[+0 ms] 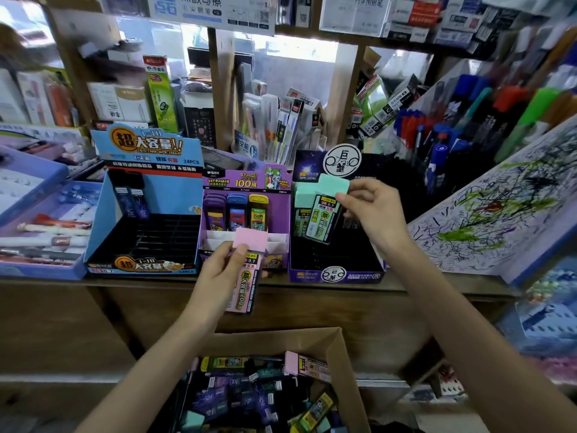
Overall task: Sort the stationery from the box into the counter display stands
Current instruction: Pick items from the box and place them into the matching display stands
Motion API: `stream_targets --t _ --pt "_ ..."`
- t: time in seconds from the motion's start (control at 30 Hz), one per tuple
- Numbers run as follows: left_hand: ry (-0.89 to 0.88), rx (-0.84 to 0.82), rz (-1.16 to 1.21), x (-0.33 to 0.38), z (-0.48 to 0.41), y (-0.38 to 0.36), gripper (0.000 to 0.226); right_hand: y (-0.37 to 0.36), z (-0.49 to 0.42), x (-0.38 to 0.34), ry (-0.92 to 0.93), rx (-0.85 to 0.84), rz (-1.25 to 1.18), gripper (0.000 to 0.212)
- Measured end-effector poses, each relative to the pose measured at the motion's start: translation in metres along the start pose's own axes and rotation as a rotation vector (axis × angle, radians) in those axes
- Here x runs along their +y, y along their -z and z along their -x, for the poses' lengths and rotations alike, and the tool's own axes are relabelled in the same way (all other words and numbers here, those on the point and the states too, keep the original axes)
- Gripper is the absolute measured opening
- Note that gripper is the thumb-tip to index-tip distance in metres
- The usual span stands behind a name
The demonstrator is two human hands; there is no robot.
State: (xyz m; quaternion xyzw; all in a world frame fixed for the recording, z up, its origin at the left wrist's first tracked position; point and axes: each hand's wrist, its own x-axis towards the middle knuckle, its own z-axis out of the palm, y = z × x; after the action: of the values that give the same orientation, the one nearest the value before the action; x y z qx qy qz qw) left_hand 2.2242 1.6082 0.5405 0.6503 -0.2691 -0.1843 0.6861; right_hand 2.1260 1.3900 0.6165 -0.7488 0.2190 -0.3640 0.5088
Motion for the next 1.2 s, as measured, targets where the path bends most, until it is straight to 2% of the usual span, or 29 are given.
stream_targets --t 0.33,0.47,0.63,0.7,0.77,0.83,0.9,0.97,1.03,1.1,1.2 --pt "0.012 0.008 -0.012 -0.006 0.002 0.011 0.020 -0.021 -0.011 0.021 0.167 -0.168 0.164 0.022" --pt "0.007 0.009 -0.033 -0.006 0.000 0.010 0.020 -0.024 -0.019 0.023 0.153 -0.213 0.147 0.023" --pt "0.004 -0.004 -0.019 -0.004 -0.001 0.006 0.018 -0.029 -0.015 0.039 0.023 -0.134 0.134 0.019" --pt "0.004 -0.009 -0.023 -0.002 -0.002 0.003 0.018 -0.029 -0.012 0.041 0.026 -0.111 0.230 0.017" --pt "0.011 -0.016 -0.024 -0.001 -0.002 0.000 0.019 -0.028 -0.013 0.036 0.077 -0.102 0.454 0.016" --pt "0.024 -0.023 -0.021 0.001 -0.003 -0.005 0.022 -0.029 -0.013 0.029 0.105 -0.115 0.727 0.025" --pt "0.024 -0.034 -0.011 0.003 -0.002 -0.011 0.025 -0.027 -0.007 0.024 0.094 -0.112 0.857 0.036" --pt "0.008 -0.030 -0.007 0.004 -0.003 -0.018 0.021 -0.024 0.007 0.019 0.109 -0.105 0.783 0.038" --pt "-0.020 -0.032 -0.021 0.005 -0.004 -0.026 0.018 -0.022 0.023 0.013 0.041 -0.180 0.457 0.034" --pt "-0.037 -0.049 -0.021 0.008 -0.007 -0.036 0.017 -0.024 0.037 0.006 -0.079 -0.297 0.137 0.020" --pt "-0.067 -0.086 -0.041 0.013 -0.011 -0.052 0.016 -0.026 0.047 0.003 -0.087 -0.309 0.024 0.002"
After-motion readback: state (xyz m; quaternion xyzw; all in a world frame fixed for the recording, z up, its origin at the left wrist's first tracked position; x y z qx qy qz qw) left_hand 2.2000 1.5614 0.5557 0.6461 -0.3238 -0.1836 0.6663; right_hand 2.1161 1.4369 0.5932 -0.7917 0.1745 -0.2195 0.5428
